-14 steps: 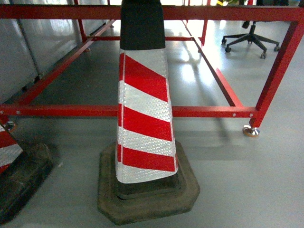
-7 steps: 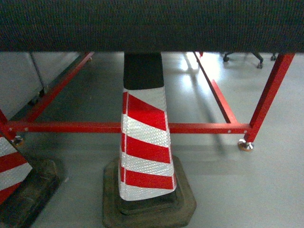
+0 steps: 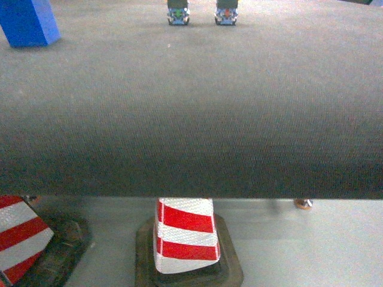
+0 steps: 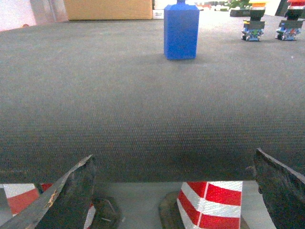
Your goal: Pick blue part to blue bin on bottom shelf
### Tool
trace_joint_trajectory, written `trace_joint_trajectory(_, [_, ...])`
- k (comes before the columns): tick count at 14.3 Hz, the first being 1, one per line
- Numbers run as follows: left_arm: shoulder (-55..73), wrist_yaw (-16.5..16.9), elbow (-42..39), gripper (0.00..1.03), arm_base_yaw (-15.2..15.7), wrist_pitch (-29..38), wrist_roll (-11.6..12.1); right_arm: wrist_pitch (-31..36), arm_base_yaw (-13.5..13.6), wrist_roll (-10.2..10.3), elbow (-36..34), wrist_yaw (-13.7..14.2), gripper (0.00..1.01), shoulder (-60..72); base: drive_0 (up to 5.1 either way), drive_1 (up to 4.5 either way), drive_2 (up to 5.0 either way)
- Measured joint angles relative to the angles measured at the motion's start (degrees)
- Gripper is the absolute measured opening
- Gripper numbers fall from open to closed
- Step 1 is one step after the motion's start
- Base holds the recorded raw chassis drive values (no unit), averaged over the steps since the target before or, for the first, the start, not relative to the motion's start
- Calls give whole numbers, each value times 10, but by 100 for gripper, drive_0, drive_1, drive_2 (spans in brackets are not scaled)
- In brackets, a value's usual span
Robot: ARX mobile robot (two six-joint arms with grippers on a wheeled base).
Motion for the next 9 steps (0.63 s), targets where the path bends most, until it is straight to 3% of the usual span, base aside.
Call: trace_joint_trajectory(9, [0,0,0,98,0,0,0,0,0,1,0,1,98,0,0,0,0])
